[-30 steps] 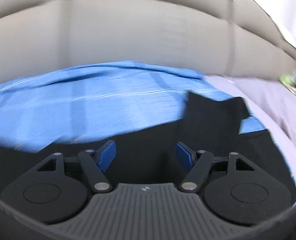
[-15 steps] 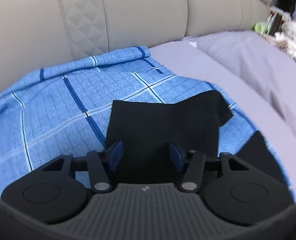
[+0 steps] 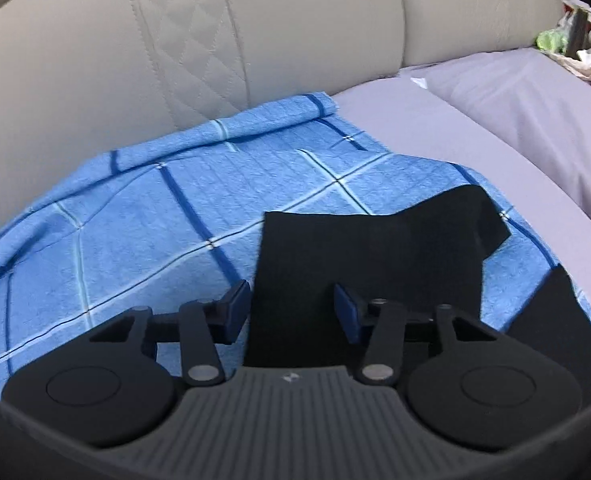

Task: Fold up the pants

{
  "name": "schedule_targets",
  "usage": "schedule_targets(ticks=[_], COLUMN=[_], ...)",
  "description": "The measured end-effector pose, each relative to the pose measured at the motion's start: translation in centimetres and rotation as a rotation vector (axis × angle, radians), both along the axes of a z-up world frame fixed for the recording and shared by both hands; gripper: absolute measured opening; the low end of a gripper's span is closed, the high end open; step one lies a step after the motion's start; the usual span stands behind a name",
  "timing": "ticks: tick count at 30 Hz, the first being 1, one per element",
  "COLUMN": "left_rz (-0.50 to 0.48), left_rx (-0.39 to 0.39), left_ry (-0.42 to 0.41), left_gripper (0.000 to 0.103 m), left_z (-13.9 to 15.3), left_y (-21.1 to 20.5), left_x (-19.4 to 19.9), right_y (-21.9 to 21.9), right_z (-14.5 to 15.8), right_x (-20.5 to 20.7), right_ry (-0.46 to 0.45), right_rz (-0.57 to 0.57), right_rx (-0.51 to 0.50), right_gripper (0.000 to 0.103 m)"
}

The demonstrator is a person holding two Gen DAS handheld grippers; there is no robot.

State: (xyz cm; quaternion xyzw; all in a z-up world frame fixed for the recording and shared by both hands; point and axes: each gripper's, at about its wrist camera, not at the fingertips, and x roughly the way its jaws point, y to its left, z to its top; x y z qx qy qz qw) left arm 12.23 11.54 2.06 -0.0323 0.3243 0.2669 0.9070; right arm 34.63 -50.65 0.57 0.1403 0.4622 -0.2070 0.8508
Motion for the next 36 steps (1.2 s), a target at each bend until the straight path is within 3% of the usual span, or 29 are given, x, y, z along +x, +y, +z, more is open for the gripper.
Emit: schedule_targets(ticks=[1,4,9,16,24,30,32,33,35,36], left_rz=[0.003,0.004,0.002,0.010,-0.001,-0.024,-0.030,-0.033,-0.037,-0.040], left_rx=[0.001,-0.002,-0.008,-0.012,-0.042,-0.048,-0.058,-0.060,-0.063,-0.064], left_ry=[0.001,0.005,0.001,0.012,0.027,0.067,0.073,0.076,0.080,0.082], left_gripper=[0.040,0.041,0.041,0.041,0.041,0.041,0.041,0.042,0.042,0.042], left_z=[0.0,0.0,0.0,0.2,0.4,0.8,0.9,0.9,1.0,1.0], left_y=[0.0,0.0,0.1,0.1,0.7,0.9,1.1,1.2,1.2,1.2], left_x=[0.0,0.0,-0.1,0.1,0.4,1.0,1.0,1.1,1.1,1.1], right_y=[0.2,0.2,-2.6,-7.6,-11.8,-13.1,-13.2,-13.2,-13.2,-13.3], right_z=[0.0,-0.1,1.5,3.4,2.3,-0.2,-0.5,-0.4,0.0,0.1], right_x=[0.1,-0.5,-4.6,-12.6,-20.1,-22.2,-22.6,-22.7,-22.6,-22.6], right_ry=[0.009,0.017,-0.034,0.009,0.094,0.179,0.201,0.215,0.250,0.267], right_rz=[0.009,-0.046,-0.170,-0.291,-0.417,-0.402,-0.391,-0.389,-0.396,-0.400], right_rx=[-0.022,-0.093,-0.091,-0.070,-0.013,0.040,0.044,0.031,-0.001,-0.019], right_gripper=[0.061,0.005,0.004,0.004,0.004,0.007,0.013,0.030,0.045,0.047])
